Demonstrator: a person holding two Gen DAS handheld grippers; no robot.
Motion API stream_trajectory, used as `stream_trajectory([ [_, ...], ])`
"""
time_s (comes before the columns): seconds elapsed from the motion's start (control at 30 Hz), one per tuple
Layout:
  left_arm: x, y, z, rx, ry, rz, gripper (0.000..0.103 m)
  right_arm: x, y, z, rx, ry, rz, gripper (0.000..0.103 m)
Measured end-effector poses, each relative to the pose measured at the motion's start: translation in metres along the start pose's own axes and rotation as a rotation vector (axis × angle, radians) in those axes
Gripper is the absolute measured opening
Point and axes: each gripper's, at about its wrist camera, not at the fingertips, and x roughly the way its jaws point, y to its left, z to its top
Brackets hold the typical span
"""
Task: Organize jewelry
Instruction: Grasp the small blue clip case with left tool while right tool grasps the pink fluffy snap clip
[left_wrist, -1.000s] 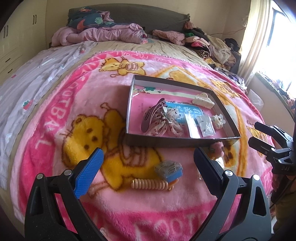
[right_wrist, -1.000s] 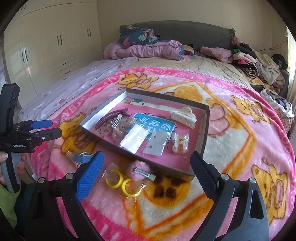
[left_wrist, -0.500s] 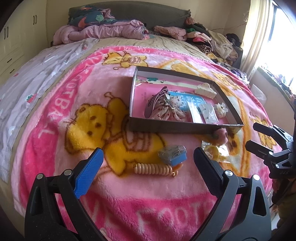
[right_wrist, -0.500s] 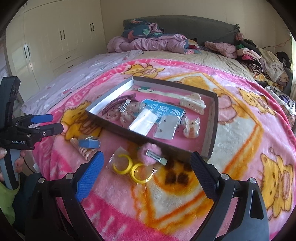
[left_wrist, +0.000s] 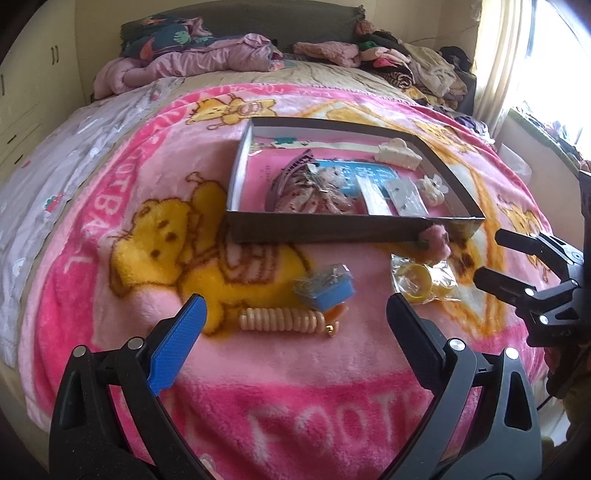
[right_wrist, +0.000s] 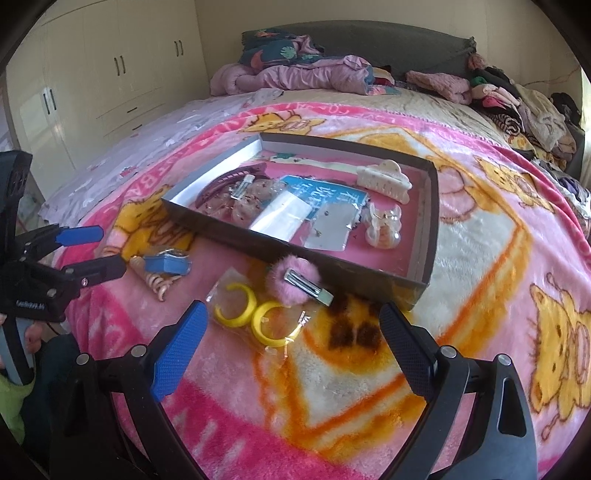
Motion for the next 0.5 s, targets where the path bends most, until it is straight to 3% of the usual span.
stream_trajectory([
  [0.27,0.012,-0.012,-0.001,0.025,-0.003,-0.014,0.089,0.01,-0.007,0.002,0.01,-0.003,-0.013,0.085],
  [0.5,0.021,-0.014,0.0,0.013,-0.007,-0.03,0.078,0.028,-0.003,0.007,-0.007,0.006,-0.012,0.075],
])
